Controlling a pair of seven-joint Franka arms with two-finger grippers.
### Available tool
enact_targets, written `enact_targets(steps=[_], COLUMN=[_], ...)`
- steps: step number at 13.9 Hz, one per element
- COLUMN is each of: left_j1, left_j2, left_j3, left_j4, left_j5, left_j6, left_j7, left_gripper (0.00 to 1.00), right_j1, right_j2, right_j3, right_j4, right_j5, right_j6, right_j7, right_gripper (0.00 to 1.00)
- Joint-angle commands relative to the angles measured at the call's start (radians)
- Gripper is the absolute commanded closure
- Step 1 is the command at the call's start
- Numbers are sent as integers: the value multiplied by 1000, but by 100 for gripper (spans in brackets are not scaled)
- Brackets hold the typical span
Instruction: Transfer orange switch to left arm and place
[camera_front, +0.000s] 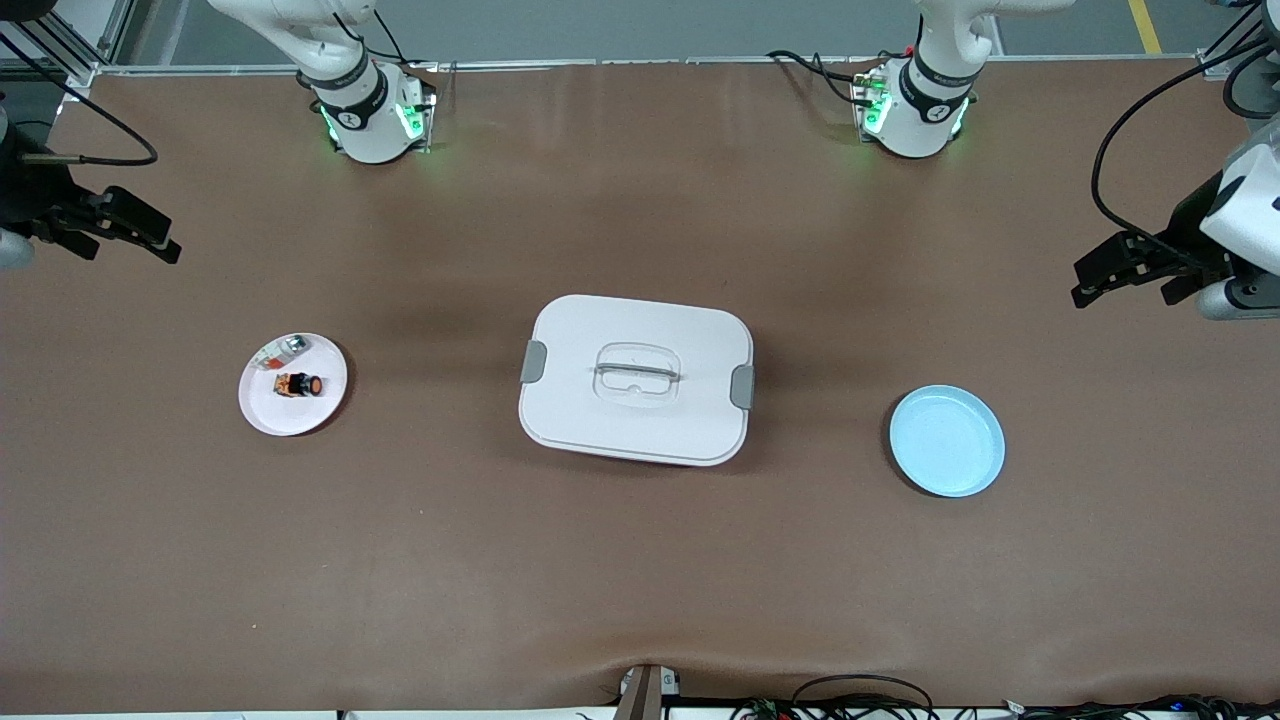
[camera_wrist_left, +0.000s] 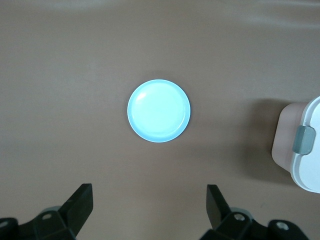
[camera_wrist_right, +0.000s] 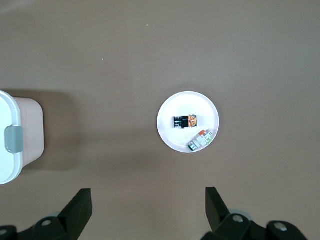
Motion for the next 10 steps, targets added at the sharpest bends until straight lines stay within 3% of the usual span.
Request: enact_targets(steps=[1,10], left_j1=[1,4], left_j2=[9,8], left_j3=[1,1], left_j4=[23,23], left_j5=[-1,-1], left_j6=[-22,-22], left_j7=[26,19], left_gripper=[0,0], right_j1=[-2,-9], right_j2=[-21,-11], right_j3=[1,-3], right_j4=[-19,-7], right_j5=[-14,-12], right_j6=[4,2], right_j7=[-5,11], right_gripper=[0,0])
